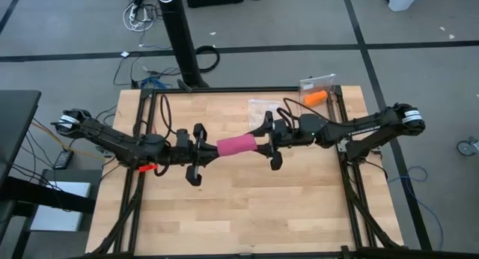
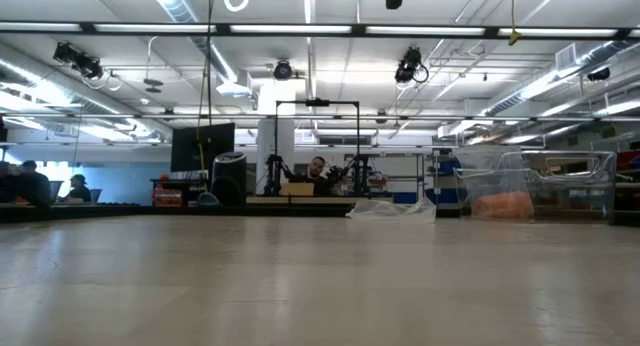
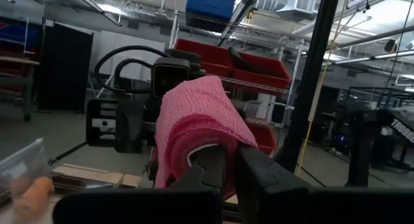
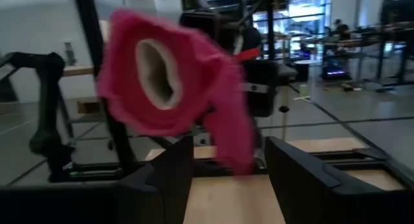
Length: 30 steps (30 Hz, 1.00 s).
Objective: Roll bandage
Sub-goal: Roll the pink bandage
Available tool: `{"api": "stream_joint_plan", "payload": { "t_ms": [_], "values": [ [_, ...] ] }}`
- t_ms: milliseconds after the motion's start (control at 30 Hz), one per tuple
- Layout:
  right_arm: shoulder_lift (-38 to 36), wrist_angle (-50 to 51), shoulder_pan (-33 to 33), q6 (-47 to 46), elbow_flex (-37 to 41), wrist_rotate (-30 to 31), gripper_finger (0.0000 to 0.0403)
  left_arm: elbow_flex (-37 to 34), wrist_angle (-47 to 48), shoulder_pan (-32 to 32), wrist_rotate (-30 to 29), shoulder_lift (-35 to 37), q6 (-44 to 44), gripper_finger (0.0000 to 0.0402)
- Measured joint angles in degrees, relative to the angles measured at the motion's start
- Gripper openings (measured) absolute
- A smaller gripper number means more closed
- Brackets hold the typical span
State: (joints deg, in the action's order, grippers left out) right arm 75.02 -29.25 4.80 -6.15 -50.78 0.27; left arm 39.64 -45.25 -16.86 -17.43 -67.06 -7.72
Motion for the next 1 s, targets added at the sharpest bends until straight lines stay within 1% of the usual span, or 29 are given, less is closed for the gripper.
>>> {"api": "stream_joint_plan", "payload": {
  "t_ms": [167,300,400,533,600,733,767,867,1000],
  "values": [
    [2.7,-4.3,-0.7,0.2,0.0,-1.5,0.0170,0.0,0.2,0.9,-0.4,-0.1,0.0,0.0021],
    [3.4,-4.9,-1.0,0.4,-1.3,-1.7,0.0159,0.0,0.0,1.1,-0.4,-0.1,0.2,0.0021],
    [4.7,-4.5,-1.5,0.7,-2.6,-1.9,0.0142,0.0,-0.1,1.2,-0.4,-0.1,1.4,0.0021],
    [7.4,-4.5,-2.5,0.8,-4.2,-3.1,0.0103,0.0,-1.0,1.2,-0.4,-0.1,2.6,0.0021],
    [8.5,-4.5,-2.7,0.8,-4.9,-3.1,0.0076,0.0,-1.3,1.2,-0.4,-0.1,3.2,0.0021],
    [8.2,-4.4,-2.6,1.2,-5.2,-3.0,0.0013,-0.1,-1.8,1.2,-0.4,-0.1,6.2,0.0021],
    [7.8,-3.8,-2.5,1.2,-5.2,-3.1,0.0008,-0.1,-2.3,1.2,-0.4,-0.1,7.2,0.0021],
    [7.1,-3.2,-1.9,0.6,-5.2,-3.8,0.0010,-0.1,-3.8,1.2,-0.5,-0.1,9.6,0.0021],
    [6.7,-1.0,-1.2,-1.0,-5.2,-5.7,0.0003,-0.1,-5.0,1.2,-2.2,-0.1,13.6,0.0021]
  ]
}}
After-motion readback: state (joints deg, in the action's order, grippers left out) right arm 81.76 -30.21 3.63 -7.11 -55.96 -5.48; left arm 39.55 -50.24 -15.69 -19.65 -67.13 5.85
